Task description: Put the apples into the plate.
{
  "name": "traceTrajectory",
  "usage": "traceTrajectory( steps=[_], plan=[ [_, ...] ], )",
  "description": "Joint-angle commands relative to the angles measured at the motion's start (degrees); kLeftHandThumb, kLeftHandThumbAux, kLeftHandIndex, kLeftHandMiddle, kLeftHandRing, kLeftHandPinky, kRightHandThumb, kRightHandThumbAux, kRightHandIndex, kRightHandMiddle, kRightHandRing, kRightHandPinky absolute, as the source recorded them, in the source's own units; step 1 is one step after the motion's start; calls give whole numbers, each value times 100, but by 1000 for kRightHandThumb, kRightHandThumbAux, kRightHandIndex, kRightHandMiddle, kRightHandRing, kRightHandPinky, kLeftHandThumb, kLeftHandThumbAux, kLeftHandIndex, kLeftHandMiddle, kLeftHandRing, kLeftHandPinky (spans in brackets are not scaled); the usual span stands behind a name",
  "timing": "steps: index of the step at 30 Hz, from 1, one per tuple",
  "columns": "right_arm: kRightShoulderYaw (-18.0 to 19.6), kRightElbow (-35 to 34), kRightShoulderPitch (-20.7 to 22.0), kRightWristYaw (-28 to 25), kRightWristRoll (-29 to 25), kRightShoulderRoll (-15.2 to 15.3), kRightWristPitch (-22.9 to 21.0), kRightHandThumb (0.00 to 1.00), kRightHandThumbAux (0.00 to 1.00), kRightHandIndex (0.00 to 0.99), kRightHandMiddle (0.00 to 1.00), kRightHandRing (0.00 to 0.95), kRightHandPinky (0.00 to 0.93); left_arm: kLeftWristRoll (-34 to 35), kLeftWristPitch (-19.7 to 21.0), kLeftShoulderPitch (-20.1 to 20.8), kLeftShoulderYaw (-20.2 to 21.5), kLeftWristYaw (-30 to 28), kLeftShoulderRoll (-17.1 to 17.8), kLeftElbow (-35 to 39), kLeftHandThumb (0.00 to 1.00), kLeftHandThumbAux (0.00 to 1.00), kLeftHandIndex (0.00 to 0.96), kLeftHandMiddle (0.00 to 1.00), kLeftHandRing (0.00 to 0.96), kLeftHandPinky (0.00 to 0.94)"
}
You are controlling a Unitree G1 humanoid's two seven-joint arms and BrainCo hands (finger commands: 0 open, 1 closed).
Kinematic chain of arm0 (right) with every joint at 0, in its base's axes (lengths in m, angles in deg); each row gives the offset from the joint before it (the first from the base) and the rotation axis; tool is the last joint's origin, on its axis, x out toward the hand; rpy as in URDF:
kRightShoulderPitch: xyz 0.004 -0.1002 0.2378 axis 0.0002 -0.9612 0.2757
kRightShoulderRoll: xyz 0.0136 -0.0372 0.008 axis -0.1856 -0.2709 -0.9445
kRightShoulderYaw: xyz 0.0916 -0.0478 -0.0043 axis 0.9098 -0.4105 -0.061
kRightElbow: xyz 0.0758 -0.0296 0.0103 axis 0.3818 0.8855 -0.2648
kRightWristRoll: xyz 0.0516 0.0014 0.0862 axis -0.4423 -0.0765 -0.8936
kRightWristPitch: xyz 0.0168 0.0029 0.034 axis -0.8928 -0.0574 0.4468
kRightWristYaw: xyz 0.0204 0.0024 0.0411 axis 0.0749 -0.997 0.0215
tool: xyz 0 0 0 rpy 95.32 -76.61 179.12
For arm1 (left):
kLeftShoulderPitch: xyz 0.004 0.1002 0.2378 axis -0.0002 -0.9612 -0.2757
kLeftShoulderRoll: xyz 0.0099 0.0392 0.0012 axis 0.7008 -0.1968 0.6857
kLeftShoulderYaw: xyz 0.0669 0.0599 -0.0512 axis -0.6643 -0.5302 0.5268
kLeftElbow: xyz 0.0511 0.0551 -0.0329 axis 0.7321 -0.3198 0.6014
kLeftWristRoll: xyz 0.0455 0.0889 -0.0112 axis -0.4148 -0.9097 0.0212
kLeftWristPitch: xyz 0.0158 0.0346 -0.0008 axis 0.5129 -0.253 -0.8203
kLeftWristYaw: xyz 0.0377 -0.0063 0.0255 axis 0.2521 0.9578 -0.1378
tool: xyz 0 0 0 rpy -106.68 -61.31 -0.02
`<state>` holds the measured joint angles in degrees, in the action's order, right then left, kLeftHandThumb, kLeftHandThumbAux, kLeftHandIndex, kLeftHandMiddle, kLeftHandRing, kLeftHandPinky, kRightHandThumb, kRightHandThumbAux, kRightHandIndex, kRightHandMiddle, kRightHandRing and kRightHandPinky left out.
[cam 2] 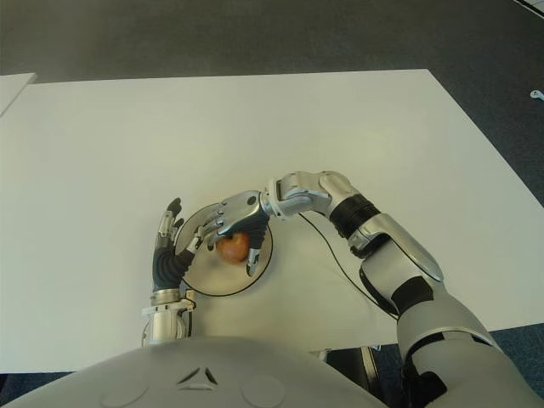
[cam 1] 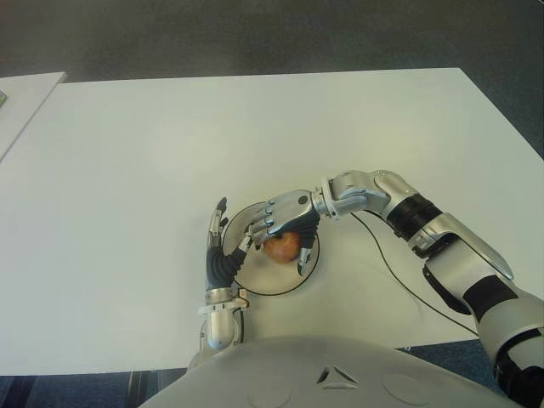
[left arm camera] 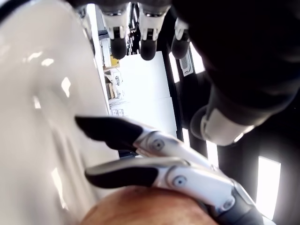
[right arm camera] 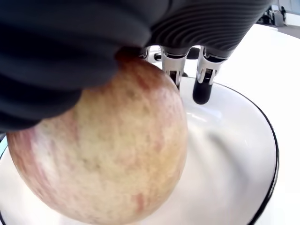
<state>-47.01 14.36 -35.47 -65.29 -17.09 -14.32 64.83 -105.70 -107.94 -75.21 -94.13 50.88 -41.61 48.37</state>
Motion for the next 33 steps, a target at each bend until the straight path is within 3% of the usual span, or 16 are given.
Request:
traceTrajectory(
  steps=[1,7,11,20,33],
  plan=[
    [50,-82,60,-193,-60,82,-74,0,302,0,0,0,0,272,422,-77,227,-98,-93,294,0,594,59,54,43,52],
    [164,-196,302,-529,-517,117,-69,10,290,0,0,0,0,715,344,-131,728,-55,-48,55,0,567,78,50,41,47],
    [314,-241,448,-590,-864,190,102,20,289,0,0,0,0,712,56,75,956,158,-171,-634,0,556,87,52,47,53],
    [663,-291,456,-512,-1409,352,374,37,302,0,0,0,0,601,-396,216,1032,108,-111,-948,0,550,89,75,75,79],
    [1046,75,641,-307,-1730,194,628,49,301,0,0,0,0,450,-167,200,1203,290,-242,-1013,0,490,78,80,80,85]
  ],
)
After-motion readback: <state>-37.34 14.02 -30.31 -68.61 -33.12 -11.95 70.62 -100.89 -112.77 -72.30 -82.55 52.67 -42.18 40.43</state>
